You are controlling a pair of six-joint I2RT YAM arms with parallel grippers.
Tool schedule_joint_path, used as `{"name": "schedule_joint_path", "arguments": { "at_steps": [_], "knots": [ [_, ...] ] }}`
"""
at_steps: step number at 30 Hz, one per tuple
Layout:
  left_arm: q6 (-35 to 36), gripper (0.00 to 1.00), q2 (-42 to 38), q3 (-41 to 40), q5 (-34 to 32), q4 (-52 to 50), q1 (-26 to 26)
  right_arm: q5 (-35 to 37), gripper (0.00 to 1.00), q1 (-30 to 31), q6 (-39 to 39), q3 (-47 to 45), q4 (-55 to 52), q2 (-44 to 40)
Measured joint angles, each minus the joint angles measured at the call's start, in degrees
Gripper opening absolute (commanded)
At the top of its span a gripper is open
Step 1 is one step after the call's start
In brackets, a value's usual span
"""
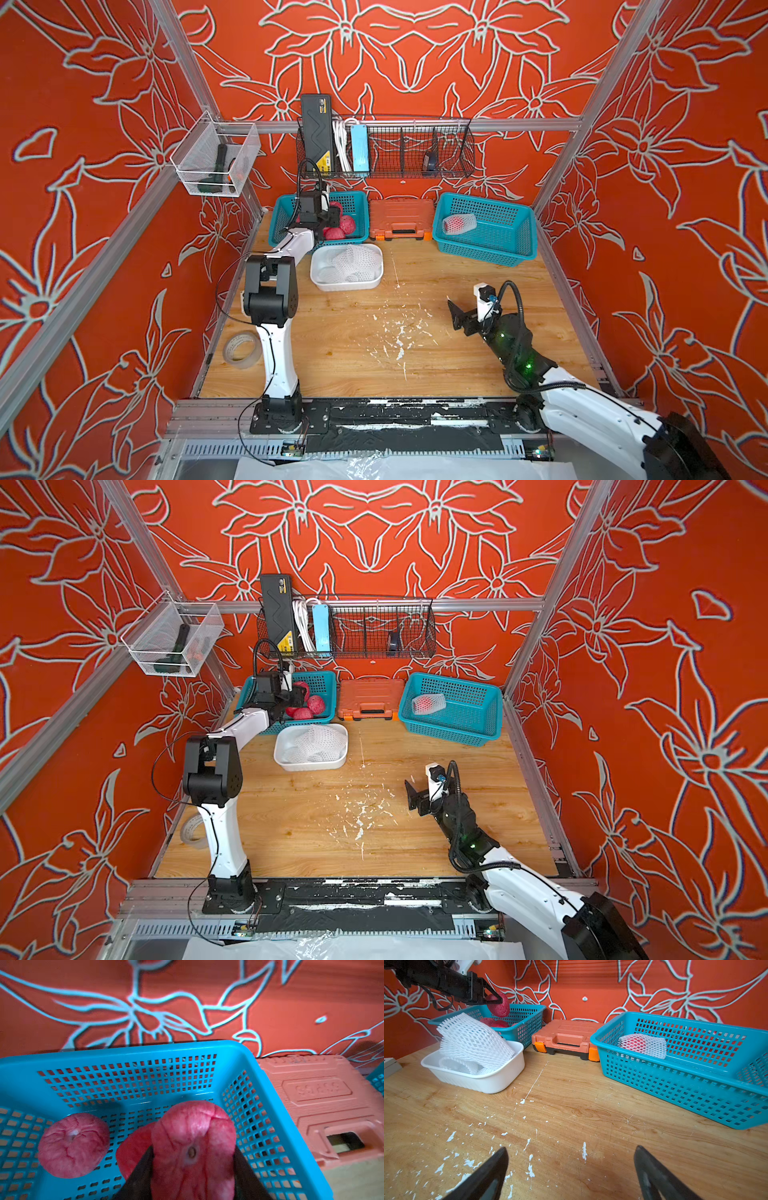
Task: Remove foam nets from apples
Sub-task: Place the apple in the basket.
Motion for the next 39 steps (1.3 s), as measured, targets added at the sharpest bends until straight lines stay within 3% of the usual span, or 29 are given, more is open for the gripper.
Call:
{"name": "schedule_joint_path", "arguments": {
  "at_steps": [3, 5, 7, 10, 12, 15, 18, 24, 30, 39],
  "knots": [
    [0.3, 0.55, 0.4, 0.1, -0.8, -0.9, 1.0, 0.0, 0.94, 0.0, 0.1, 0.0, 0.1, 0.9],
    [0.3, 0.55, 0.6, 0.2, -1.2, -1.3, 1.5, 0.0, 0.94, 0.0, 0.1, 0.0, 0.3, 1.6],
    [0.5, 0.68, 0.6, 0.2, -1.5, -1.9, 1.9, 0.0, 0.94, 0.0, 0.2, 0.0, 0.5, 2.3],
    [0.3, 0.75, 0.6, 0.0, -1.4, -1.9, 2.1, 0.0, 0.94, 0.0, 0.3, 0.1, 0.8, 3.5],
    [0.0, 0.87, 0.3, -1.1, -1.3, -1.4, 2.1, 0.6, 0.95, 0.0, 0.7, 0.5, 0.8, 4.7],
    [-1.9, 0.88, -0.6, -4.1, -0.8, -0.8, 2.1, 1.8, 0.98, 0.0, 1.6, 2.2, 0.7, 7.7],
    [-3.8, 0.97, -2.4, -7.4, -0.3, -0.4, 2.1, 2.1, 0.98, 0.0, 2.3, 5.6, -0.6, 12.0],
    [-8.0, 0.97, -12.0, -16.1, 0.3, 2.8, 2.1, 1.1, 0.98, 0.0, 3.7, 9.4, -2.4, 15.2],
    [-11.8, 0.98, -28.2, -28.1, 0.3, 10.8, 0.6, -0.2, 0.98, -0.9, 6.5, 13.3, -5.1, 15.7],
    [-13.9, 0.98, -47.7, -43.6, -4.1, 17.7, -11.9, -2.1, 0.92, -1.9, 8.4, 34.2, -7.4, 27.1]
  ]
}}
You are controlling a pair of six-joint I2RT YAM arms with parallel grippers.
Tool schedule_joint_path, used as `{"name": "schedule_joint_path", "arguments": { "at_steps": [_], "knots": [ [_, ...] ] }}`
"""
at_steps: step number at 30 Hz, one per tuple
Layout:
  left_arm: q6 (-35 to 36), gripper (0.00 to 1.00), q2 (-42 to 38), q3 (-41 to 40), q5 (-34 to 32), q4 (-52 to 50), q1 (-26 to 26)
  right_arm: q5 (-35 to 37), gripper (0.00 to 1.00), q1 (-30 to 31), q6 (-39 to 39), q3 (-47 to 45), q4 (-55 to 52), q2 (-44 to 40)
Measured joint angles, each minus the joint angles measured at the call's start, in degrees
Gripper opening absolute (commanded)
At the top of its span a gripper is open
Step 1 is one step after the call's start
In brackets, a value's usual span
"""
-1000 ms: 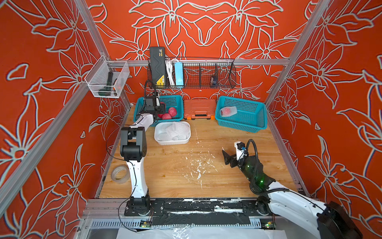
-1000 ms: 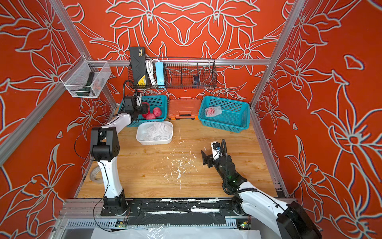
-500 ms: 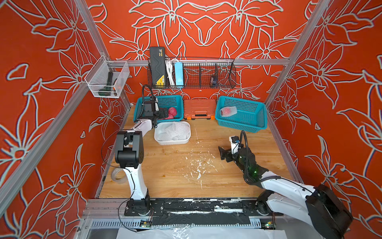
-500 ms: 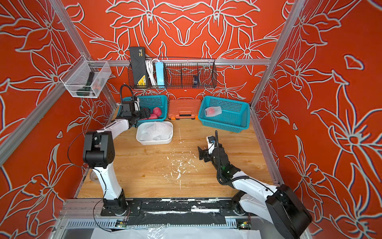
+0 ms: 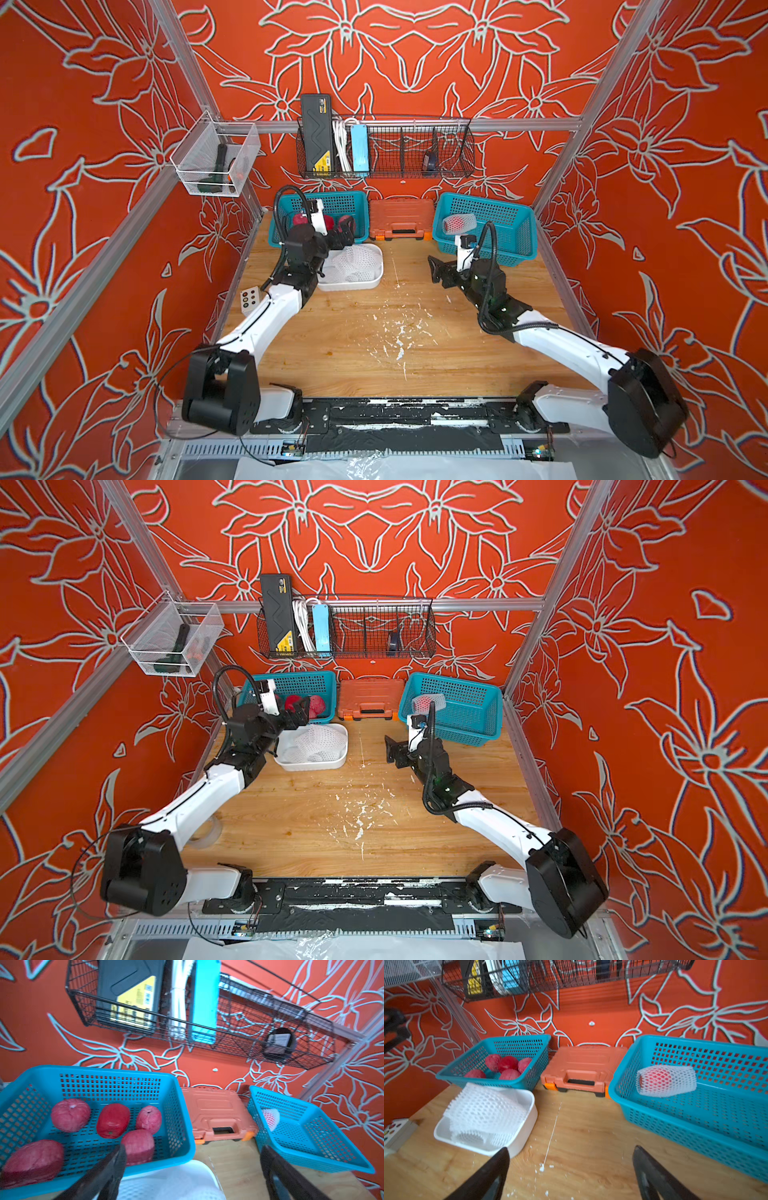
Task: Remove foam nets from apples
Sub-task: Place the apple in the basket, then pick up the apple from the basket.
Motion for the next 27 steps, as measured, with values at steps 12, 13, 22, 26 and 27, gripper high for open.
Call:
{"name": "schedule_joint_path", "arguments": {
  "at_steps": [12, 13, 22, 26, 27],
  "knots": [
    [-1.6, 0.98, -11.9, -12.1, -6.1, 3.1, -21.5, -6.1, 0.95, -11.2, 1.2, 32.0, -15.1, 20.0],
    [-1.5, 0.98, -11.7, -13.0, -6.4, 3.2, -23.7, -7.3, 0.95, -12.9, 1.0, 34.6, -16.9, 21.5],
    [-2.1, 0.97, -5.1, -16.5, -6.1, 2.8, -31.6, -12.9, 0.96, -24.3, 1.6, 55.5, -35.8, 38.0],
    [-2.1, 0.97, -4.2, -17.8, -5.4, 2.9, -32.1, -16.5, 0.96, -28.1, 4.7, 63.8, -41.1, 46.5],
    [-2.1, 0.97, -3.9, -18.1, -5.2, 2.8, -32.1, -17.1, 0.97, -28.9, 5.8, 66.3, -43.1, 48.7]
  ]
}}
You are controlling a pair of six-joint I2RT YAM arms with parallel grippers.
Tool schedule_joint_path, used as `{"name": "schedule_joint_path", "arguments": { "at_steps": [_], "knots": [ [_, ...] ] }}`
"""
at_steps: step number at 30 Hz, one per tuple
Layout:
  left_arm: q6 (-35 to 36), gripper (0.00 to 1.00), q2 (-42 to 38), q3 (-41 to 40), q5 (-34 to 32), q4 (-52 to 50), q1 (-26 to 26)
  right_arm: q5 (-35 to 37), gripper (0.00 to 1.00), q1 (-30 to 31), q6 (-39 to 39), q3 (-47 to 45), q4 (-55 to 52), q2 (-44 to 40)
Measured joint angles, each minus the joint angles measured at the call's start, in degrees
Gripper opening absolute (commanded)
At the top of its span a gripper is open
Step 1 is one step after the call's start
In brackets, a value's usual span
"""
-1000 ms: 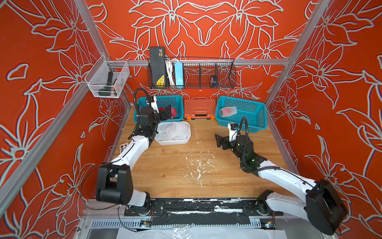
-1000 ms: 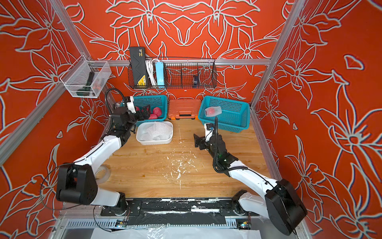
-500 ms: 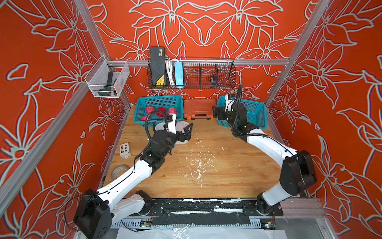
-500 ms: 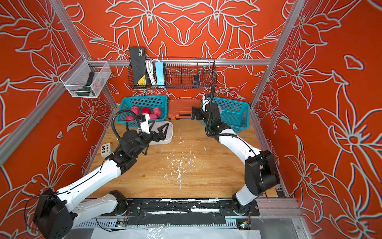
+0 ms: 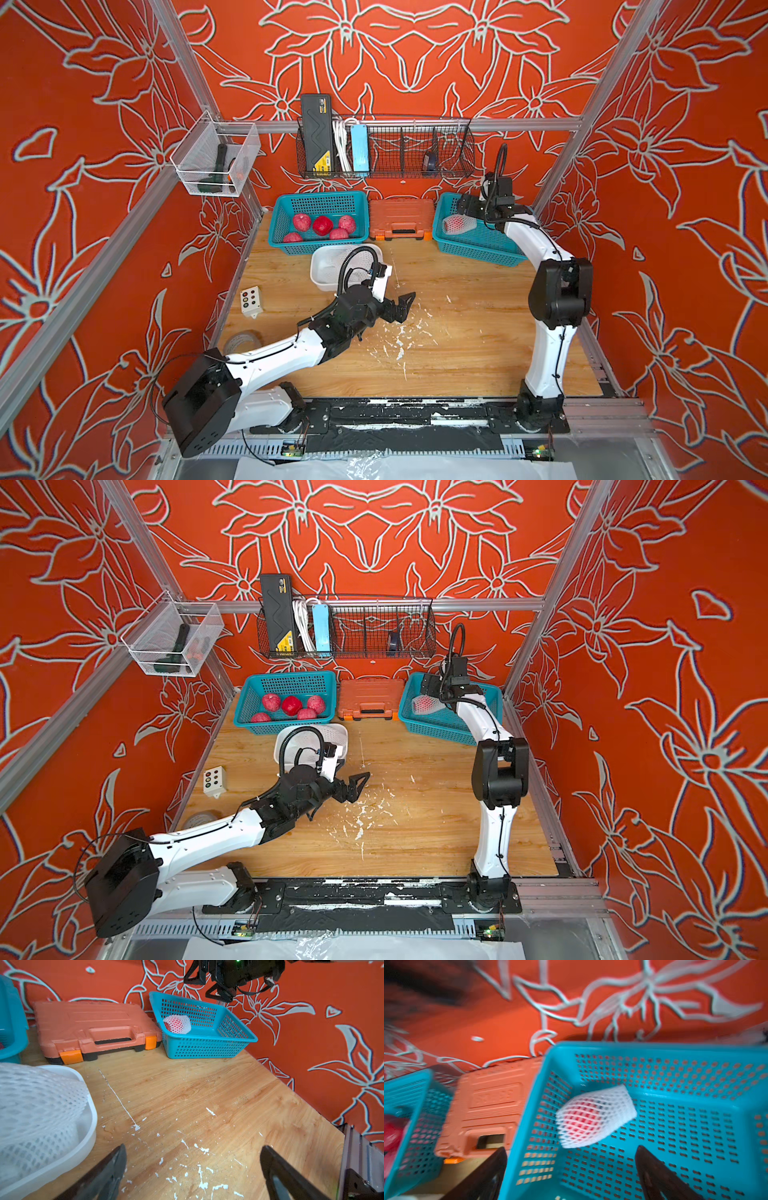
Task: Remove foam nets from apples
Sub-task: Pick up the apple from the basket.
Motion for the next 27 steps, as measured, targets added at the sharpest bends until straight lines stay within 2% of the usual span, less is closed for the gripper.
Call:
{"name": "schedule_joint_path", "arguments": {
  "at_steps": [4, 12, 27],
  "knots": [
    [0.3, 0.97, 1.2, 0.0, 0.1, 0.0, 0.0, -1.3, 0.98, -2.2, 4.5, 10.1, -6.9, 8.3],
    [1.1, 0.97, 3.1, 0.0, 0.9, 0.2, 0.0, -2.7, 0.98, -2.2, 13.7, 23.0, -16.3, 17.4],
    [2.2, 0.96, 4.0, 0.0, 1.9, 0.5, 0.0, -5.8, 0.98, -1.9, 27.7, 27.4, -19.3, 24.8]
  ]
}}
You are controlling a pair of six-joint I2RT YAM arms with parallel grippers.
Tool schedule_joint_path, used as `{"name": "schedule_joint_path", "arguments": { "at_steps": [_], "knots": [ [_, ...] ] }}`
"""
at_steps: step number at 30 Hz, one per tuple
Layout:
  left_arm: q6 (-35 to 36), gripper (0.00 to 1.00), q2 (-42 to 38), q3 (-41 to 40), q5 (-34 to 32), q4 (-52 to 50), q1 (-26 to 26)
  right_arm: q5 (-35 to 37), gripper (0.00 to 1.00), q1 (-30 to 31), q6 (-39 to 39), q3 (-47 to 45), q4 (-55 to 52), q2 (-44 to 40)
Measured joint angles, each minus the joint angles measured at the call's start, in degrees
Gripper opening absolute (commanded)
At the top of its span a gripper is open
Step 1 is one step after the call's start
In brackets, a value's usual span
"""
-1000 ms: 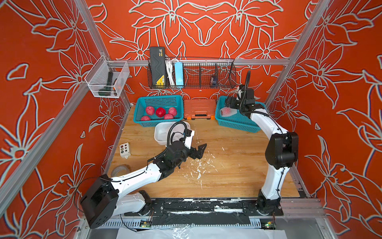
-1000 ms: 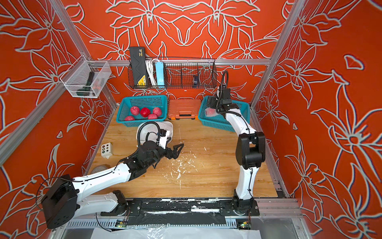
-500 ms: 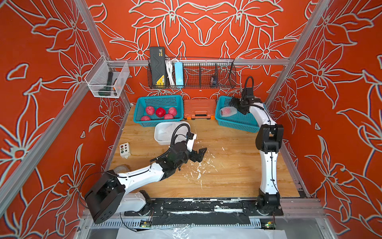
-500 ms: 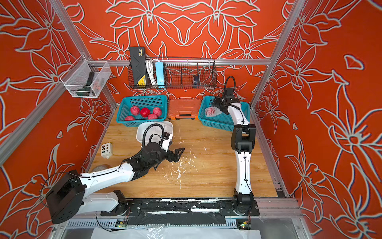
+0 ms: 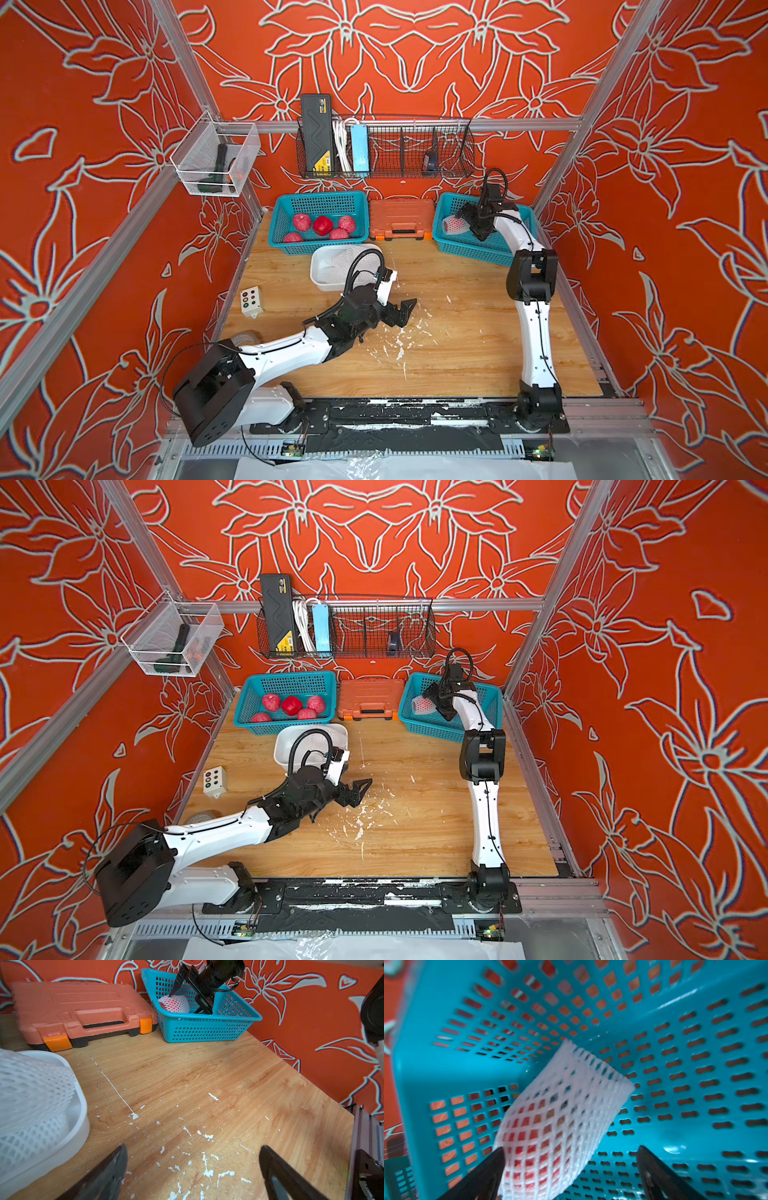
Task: Remove foam nets from apples
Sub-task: Pick up the apple from the basket.
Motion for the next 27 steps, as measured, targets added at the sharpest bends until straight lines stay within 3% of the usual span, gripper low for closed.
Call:
{"name": "schedule_joint_path", "arguments": {
  "at_steps": [20, 27],
  "knots": [
    [1.0, 0.95, 3.2, 0.0, 0.1, 0.3, 0.0, -6.1, 0.99, 0.9, 12.2, 2.0, 9.3, 4.3],
    [1.0, 0.95, 4.1, 0.2, 0.3, 0.3, 0.0, -7.1, 0.85, 1.0, 12.7, 1.7, 11.7, 5.4]
  ]
}}
